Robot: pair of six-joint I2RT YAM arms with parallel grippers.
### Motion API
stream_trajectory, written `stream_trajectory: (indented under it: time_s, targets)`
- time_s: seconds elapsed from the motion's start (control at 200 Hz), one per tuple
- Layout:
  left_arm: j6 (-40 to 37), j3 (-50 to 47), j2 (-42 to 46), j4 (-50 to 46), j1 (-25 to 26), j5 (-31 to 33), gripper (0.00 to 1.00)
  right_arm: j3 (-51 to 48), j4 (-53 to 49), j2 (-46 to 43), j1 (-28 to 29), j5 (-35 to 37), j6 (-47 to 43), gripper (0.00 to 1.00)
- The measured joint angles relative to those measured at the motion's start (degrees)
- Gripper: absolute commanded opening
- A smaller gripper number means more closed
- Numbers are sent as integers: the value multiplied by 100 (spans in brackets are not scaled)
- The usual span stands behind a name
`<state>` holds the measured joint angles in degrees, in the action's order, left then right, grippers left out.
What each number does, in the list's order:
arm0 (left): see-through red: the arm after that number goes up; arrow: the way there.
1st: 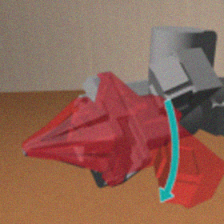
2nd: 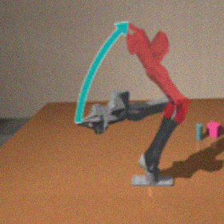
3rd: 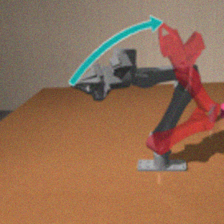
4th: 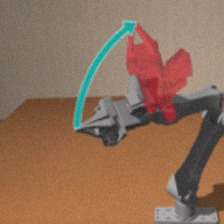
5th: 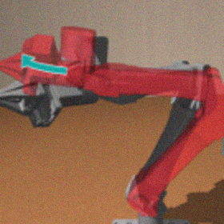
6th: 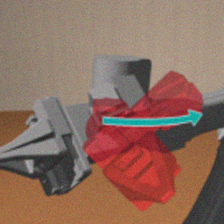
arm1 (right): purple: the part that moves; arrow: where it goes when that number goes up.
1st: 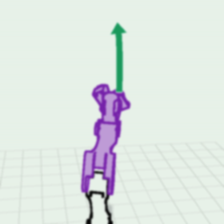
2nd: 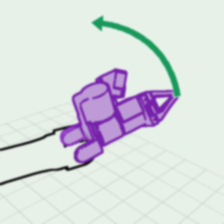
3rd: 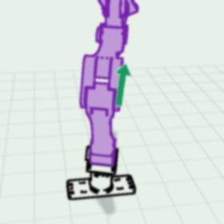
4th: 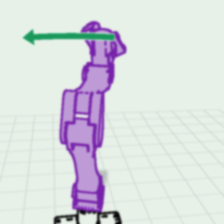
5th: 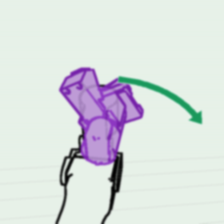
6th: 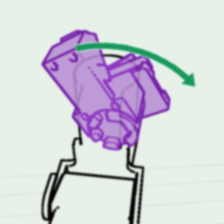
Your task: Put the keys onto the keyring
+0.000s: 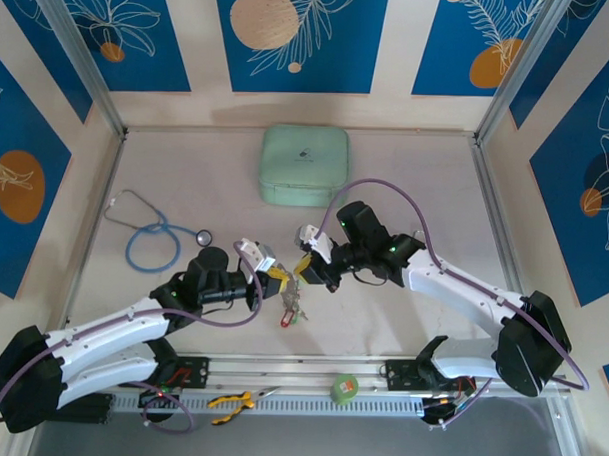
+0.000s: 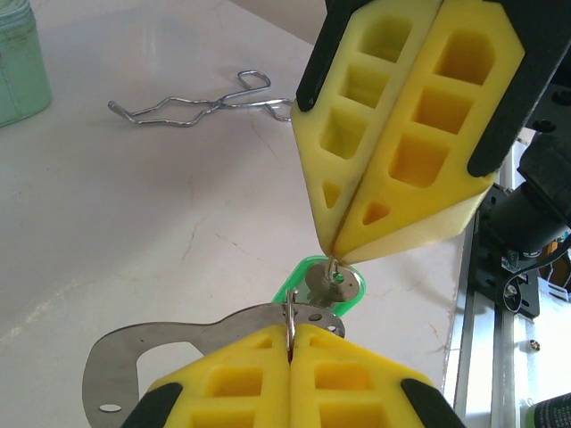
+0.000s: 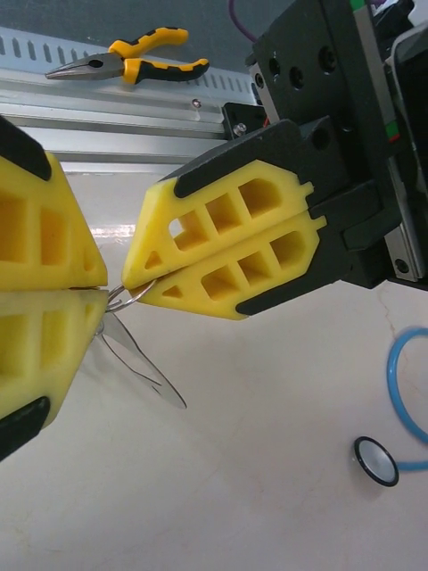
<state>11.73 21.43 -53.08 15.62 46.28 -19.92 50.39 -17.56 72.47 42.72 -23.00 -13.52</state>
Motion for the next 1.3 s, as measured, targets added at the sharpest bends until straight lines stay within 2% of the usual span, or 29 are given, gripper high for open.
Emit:
stream_trajectory:
  time_s: [1.3]
  targets:
    - [-22,0,-52,254,0,-107,0,192,-61,129,-11,-17,-98,0]
